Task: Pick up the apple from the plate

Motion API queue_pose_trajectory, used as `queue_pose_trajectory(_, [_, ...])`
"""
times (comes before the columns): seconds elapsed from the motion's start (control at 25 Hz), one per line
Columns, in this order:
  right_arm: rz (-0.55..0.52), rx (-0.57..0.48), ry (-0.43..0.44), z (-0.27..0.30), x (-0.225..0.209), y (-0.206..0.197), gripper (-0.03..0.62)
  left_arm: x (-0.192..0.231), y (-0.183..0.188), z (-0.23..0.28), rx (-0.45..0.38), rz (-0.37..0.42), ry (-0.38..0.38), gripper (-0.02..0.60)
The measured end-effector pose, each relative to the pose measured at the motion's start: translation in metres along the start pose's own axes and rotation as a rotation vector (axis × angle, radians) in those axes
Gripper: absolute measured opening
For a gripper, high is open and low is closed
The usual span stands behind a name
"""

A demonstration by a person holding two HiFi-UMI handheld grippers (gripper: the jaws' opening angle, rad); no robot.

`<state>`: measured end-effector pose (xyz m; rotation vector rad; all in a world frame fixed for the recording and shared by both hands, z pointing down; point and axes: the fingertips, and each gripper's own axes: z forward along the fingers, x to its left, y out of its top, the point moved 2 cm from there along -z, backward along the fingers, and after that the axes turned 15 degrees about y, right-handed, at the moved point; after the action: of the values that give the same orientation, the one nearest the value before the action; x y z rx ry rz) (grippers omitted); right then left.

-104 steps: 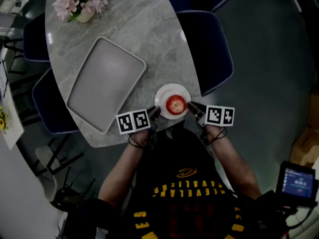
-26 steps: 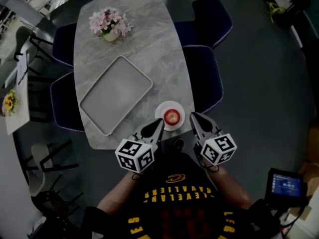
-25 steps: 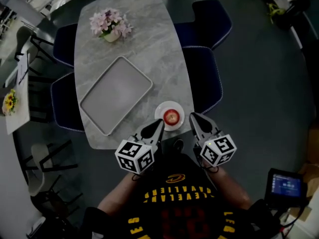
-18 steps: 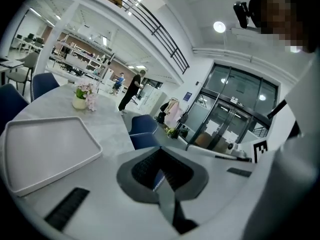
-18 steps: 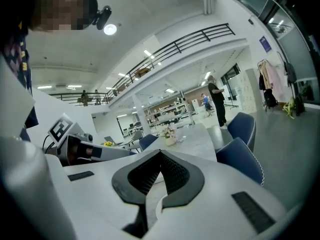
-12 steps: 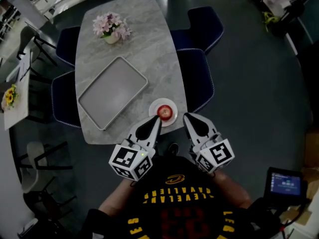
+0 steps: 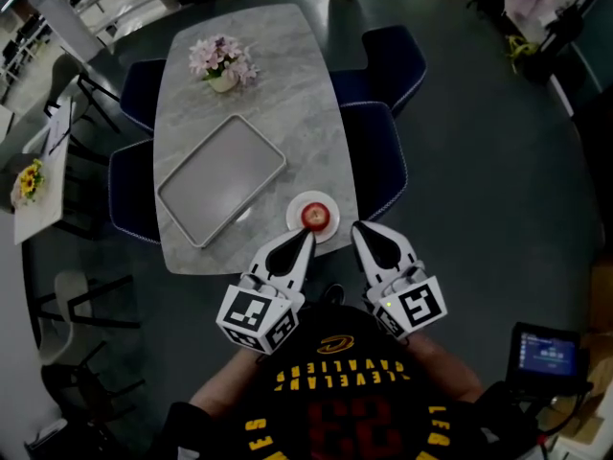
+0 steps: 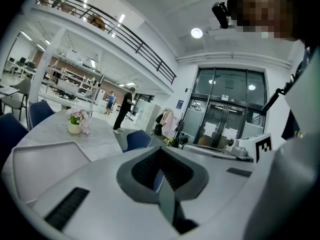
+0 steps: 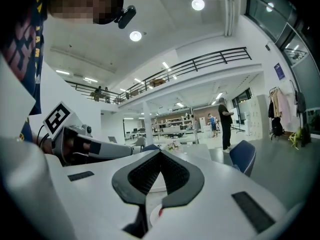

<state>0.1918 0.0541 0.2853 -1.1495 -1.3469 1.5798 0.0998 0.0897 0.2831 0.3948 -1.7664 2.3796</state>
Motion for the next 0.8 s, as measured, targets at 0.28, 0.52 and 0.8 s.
queue_pose_trajectory(0.28, [-0.002,-0.007,-0.006,-0.006,-0.003,0.001,0.005,-0.001,0.001,-0.001,-0.004,0.013,0.021,0.002])
queue_pose_trajectory(0.52, [0.001,-0.016,-0.006,0.000,-0.008,-0.004,0.005,0.004,-0.001,0.006,0.003,0.033,0.023,0.002])
queue_pose_trajectory(0.8, [0.007,-0.030,-0.006,0.001,-0.010,-0.001,0.005,0.001,0.007,0.006,-0.002,0.058,0.023,0.002])
